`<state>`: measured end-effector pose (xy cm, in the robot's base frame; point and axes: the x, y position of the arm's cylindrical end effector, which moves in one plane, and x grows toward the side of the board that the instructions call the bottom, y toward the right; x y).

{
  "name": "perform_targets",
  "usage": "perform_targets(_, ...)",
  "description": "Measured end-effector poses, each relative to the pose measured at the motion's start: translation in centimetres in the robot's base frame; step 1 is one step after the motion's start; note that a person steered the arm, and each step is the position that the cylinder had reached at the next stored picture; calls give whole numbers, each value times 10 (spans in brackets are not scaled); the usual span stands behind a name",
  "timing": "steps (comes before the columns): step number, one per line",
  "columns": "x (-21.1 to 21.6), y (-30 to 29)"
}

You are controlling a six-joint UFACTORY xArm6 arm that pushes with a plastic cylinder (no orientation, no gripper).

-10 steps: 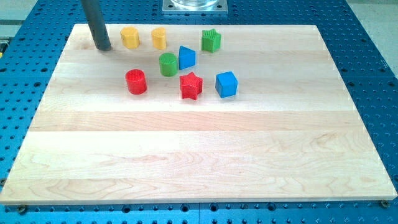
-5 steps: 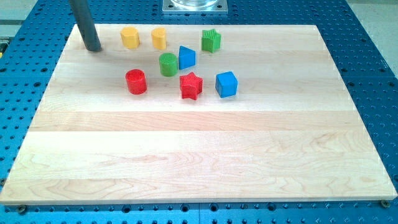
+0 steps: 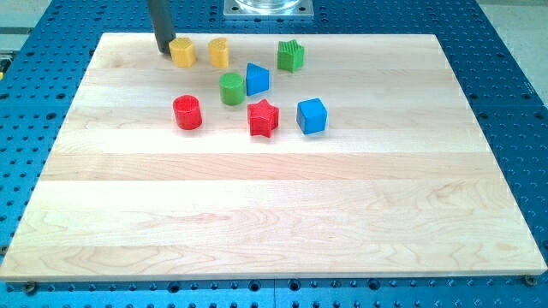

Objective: Move the yellow hexagon to the bottom left of the yellow heart

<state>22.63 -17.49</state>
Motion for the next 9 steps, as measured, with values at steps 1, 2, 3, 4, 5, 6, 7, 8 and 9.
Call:
perform_targets(1, 0, 0)
perform_targets(2, 0, 0)
perform_targets(3, 3, 14)
perform_targets(4, 6, 17)
perform_targets(5, 6, 17)
perform_targets(6, 7, 18)
perform_targets(7, 7, 17)
perform_targets(8, 9, 17)
perform_targets(9, 9, 17)
